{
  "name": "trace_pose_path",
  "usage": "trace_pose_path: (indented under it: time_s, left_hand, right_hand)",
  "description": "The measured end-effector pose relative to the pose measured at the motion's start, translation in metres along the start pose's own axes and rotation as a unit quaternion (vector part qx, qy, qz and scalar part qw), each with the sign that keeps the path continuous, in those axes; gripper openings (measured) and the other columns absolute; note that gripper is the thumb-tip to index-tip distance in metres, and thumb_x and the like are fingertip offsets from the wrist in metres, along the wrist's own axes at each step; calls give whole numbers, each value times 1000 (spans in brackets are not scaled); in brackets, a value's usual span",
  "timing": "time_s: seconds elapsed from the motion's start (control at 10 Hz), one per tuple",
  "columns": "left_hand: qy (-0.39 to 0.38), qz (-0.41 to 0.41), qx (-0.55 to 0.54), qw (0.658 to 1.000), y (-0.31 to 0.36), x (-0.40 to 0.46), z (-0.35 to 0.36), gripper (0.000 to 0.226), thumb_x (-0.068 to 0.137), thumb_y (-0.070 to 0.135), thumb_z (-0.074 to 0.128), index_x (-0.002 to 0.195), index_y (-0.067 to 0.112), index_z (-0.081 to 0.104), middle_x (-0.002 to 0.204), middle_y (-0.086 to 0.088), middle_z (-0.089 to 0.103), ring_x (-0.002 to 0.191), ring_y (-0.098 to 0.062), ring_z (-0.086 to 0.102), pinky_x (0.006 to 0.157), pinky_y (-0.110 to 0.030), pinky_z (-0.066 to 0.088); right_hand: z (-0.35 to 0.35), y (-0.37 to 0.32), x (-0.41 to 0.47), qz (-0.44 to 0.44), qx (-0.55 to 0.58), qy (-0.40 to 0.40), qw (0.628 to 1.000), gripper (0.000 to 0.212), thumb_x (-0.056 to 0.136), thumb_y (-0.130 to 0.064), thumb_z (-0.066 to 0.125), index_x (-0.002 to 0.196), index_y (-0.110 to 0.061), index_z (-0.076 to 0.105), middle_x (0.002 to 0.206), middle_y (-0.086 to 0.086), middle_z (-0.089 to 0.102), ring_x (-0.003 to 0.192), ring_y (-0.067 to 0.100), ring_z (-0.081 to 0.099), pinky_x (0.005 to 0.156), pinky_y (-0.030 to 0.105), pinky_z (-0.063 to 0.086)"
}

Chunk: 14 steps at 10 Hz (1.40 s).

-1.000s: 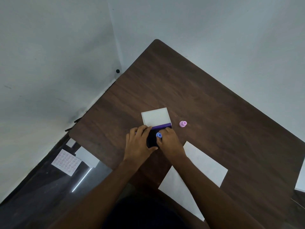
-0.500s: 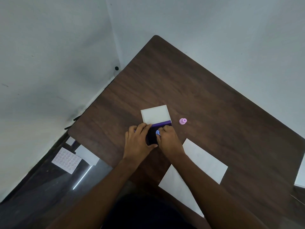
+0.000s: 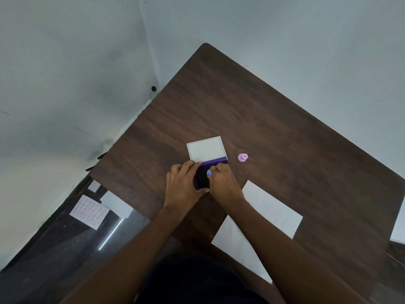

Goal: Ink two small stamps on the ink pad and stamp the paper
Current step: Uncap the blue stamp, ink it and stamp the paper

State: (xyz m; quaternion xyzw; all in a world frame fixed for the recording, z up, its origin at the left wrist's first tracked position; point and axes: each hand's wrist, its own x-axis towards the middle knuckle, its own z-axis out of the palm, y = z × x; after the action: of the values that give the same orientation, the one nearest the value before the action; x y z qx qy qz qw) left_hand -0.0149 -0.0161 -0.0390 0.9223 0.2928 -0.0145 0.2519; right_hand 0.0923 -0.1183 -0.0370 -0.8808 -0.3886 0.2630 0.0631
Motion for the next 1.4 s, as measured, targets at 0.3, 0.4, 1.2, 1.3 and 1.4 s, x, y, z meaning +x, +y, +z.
trace_pose_path:
  time_s: [0.3, 0.4, 1.2, 1.3, 1.4]
  left_hand:
    - [4, 2, -6, 1000, -1, 0, 2, 82, 67, 57, 78, 136, 23, 50, 137, -2, 55, 115, -26, 49, 93, -38, 43]
    - [5, 4, -4, 1000, -1, 0, 2, 82, 67, 58, 77, 136, 23, 50, 137, -2, 55, 115, -26, 48, 93, -38, 43]
    - [-13, 15, 19, 1000, 2, -1, -5, 83, 66, 56, 78, 137, 24, 48, 138, 1, 52, 114, -24, 44, 93, -38, 41]
    - [-14, 28, 29, 999, 5, 0, -6, 83, 65, 53, 80, 135, 21, 50, 137, -4, 52, 117, -27, 43, 94, -41, 41]
    - [-19, 18, 42, 999, 11, -1, -8, 86, 67, 54, 79, 138, 21, 44, 141, -10, 45, 125, -31, 40, 102, -47, 38]
  right_hand:
    - [2, -1, -1, 14, 6, -7, 1000, 46, 90, -23, 60, 130, -5, 47, 137, 16, 49, 122, 29, 46, 109, 36, 33]
    - [2, -1, -1, 23, 20, -8, 999, 47, 90, -21, 61, 131, -3, 45, 138, 17, 47, 124, 31, 44, 110, 37, 31]
    - [-3, -9, -7, 11, -6, 30, 999, 46, 88, -21, 63, 128, -7, 47, 134, 15, 49, 121, 28, 45, 107, 39, 38]
    - [-7, -6, -15, 46, 67, 68, 994, 35, 91, -18, 59, 123, -4, 53, 129, 16, 55, 116, 28, 50, 105, 36, 37]
    - [-10, 2, -41, 158, 233, 164, 945, 30, 91, -21, 59, 114, -2, 61, 116, 16, 64, 103, 26, 59, 93, 28, 42]
